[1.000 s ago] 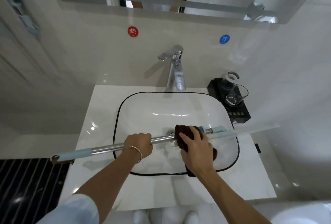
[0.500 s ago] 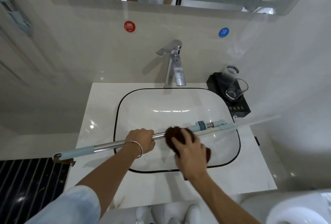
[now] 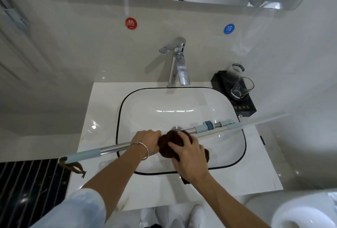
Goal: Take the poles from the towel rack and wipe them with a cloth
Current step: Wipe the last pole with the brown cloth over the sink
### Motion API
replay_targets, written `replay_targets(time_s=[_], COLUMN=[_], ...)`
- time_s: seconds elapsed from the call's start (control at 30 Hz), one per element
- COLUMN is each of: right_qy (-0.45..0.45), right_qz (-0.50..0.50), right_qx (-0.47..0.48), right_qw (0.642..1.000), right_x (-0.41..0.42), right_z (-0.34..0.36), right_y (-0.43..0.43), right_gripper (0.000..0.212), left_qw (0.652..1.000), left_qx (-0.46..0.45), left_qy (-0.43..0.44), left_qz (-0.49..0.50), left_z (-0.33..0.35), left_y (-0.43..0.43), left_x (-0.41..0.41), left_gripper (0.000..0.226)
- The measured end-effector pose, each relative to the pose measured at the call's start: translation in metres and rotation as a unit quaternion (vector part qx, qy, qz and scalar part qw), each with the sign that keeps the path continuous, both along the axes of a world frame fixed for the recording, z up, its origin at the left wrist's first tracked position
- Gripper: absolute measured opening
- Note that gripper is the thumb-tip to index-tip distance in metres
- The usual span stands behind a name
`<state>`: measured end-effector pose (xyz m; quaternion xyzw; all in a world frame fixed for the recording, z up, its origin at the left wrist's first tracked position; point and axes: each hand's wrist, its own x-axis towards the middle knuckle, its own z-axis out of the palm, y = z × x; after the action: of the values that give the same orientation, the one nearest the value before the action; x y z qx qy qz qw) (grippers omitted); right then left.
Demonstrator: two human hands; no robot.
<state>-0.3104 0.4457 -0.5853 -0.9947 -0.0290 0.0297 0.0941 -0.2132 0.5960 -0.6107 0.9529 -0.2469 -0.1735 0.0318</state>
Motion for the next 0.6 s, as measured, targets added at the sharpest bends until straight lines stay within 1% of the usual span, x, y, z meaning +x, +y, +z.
replay_targets(time_s=[0.03, 0.07, 0.13, 0.17, 0.2, 0.27, 0.37, 0.43, 0.5, 0.6], right_qy=[0.002, 0.012, 0.035, 0.032, 0.019, 0.001, 0.027, 0.043, 0.043, 0.022], right_qz=[-0.005, -0.032, -0.116, -0.149, -0.177, -0.200, -0.222, -0.221, -0.224, -0.238], right_qx=[0.039, 0.106, 0.260, 0.297, 0.308, 0.282, 0.199, 0.173, 0.212, 0.328], right_qw=[0.999, 0.994, 0.958, 0.943, 0.935, 0.938, 0.954, 0.959, 0.950, 0.914], right_x=[0.003, 0.009, 0.022, 0.028, 0.033, 0.040, 0.036, 0.027, 0.022, 0.027], right_z=[0.002, 0.006, 0.017, 0.024, 0.031, 0.040, 0.033, 0.022, 0.016, 0.030], right_y=[0.001, -0.002, -0.018, -0.029, -0.040, -0.063, -0.076, -0.072, -0.067, -0.067], right_gripper=[0.048, 0.046, 0.041, 0.040, 0.040, 0.040, 0.041, 0.042, 0.041, 0.036], left_qw=[1.000, 1.000, 1.000, 1.000, 1.000, 1.000, 0.999, 0.999, 0.999, 0.999], left_qx=[-0.004, -0.008, -0.008, -0.003, 0.002, 0.009, 0.014, 0.014, 0.014, 0.017], left_qy=[0.006, 0.009, 0.010, 0.008, 0.004, -0.004, -0.013, -0.021, -0.024, -0.021], left_qz=[-0.002, -0.006, -0.014, -0.019, -0.022, -0.027, -0.030, -0.032, -0.032, -0.027], left_z=[0.000, 0.000, 0.001, 0.001, 0.001, 0.001, 0.001, 0.000, 0.000, -0.001], left_y=[0.000, 0.001, 0.003, 0.004, 0.005, 0.005, 0.004, 0.003, 0.003, 0.003], left_x=[0.001, 0.001, 0.002, 0.003, 0.003, 0.002, 0.001, 0.000, 0.000, 0.001], left_gripper=[0.021, 0.024, 0.027, 0.026, 0.024, 0.023, 0.020, 0.016, 0.011, 0.012])
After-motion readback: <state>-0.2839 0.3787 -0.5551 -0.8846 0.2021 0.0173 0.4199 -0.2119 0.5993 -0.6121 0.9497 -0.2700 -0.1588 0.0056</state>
